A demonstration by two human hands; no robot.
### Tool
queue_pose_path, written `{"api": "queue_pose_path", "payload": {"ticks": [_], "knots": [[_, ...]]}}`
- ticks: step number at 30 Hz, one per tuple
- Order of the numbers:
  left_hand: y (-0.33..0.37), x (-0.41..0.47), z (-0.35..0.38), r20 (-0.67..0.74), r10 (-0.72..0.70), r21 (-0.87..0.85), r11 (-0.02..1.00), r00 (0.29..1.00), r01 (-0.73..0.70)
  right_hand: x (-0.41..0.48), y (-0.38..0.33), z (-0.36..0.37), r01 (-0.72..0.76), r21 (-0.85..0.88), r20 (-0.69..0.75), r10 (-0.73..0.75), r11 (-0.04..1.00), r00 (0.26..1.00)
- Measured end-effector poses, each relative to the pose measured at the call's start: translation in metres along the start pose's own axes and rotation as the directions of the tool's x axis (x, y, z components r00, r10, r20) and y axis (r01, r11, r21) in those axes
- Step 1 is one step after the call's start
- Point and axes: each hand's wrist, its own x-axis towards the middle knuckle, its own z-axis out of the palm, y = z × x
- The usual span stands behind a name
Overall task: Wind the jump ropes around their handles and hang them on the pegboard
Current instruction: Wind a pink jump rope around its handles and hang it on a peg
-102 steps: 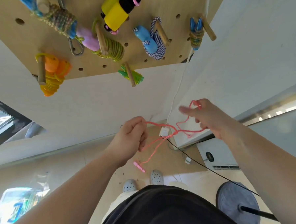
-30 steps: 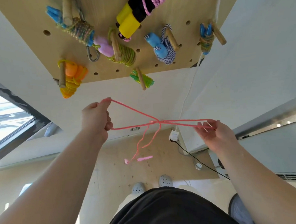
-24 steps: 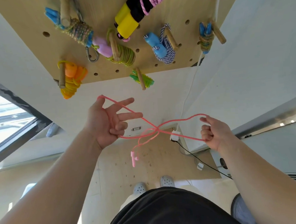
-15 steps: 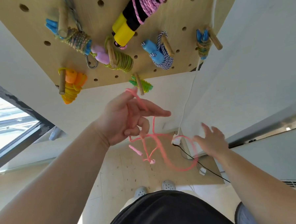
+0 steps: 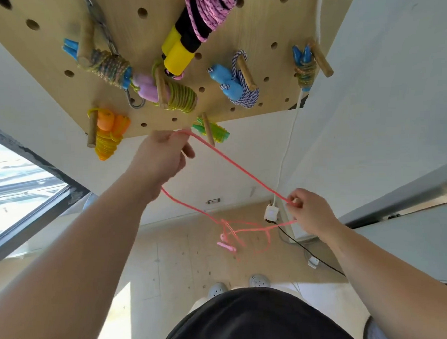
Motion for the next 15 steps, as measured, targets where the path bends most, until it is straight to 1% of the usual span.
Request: {"api": "queue_pose_path", "payload": {"ticks": [2,3,5,7,9,10,11,12,15], "knots": [[-0.007,0.005,-0.011,-0.16,-0.036,-0.115,0.993,0.986,0.017,0.004,0.035,0.002,-0.111,-0.041,-0.014,0.111,0.993,0.994],[-0.011,0.007,-0.016,-0.242,-0.027,-0.12,0.993,0.97,-0.002,0.004,0.047,0.001,-0.162,-0.014,-0.015,0.162,0.987,0.987],[-0.021,0.009,-0.022,-0.348,0.012,-0.065,0.997,0.937,-0.037,0.002,0.054,-0.004,-0.25,0.112,-0.011,0.253,0.962,0.967],[-0.03,0.01,-0.023,-0.391,0.047,0.012,0.999,0.919,-0.046,0.003,0.046,-0.012,-0.304,0.28,-0.033,0.326,0.911,0.945],[-0.038,0.01,-0.02,-0.354,0.079,0.157,0.987,0.932,-0.025,0.006,0.024,-0.021,-0.314,0.513,-0.007,0.369,0.799,0.929],[-0.043,0.011,-0.017,-0.304,0.089,0.251,0.968,0.949,-0.01,0.006,0.008,-0.025,-0.292,0.637,0.023,0.361,0.713,0.932],[-0.049,0.012,-0.013,-0.244,0.082,0.336,0.942,0.966,0.005,0.006,-0.009,-0.029,-0.255,0.726,0.039,0.332,0.638,0.942],[-0.057,0.013,-0.007,-0.191,0.064,0.4,0.916,0.98,0.018,0.005,-0.028,-0.034,-0.217,0.77,0.043,0.289,0.6,0.956],[-0.076,0.011,0.014,-0.119,0.044,0.54,0.841,0.992,0.027,-0.005,-0.078,-0.052,-0.126,0.782,0.03,0.165,0.611,0.986]]}}
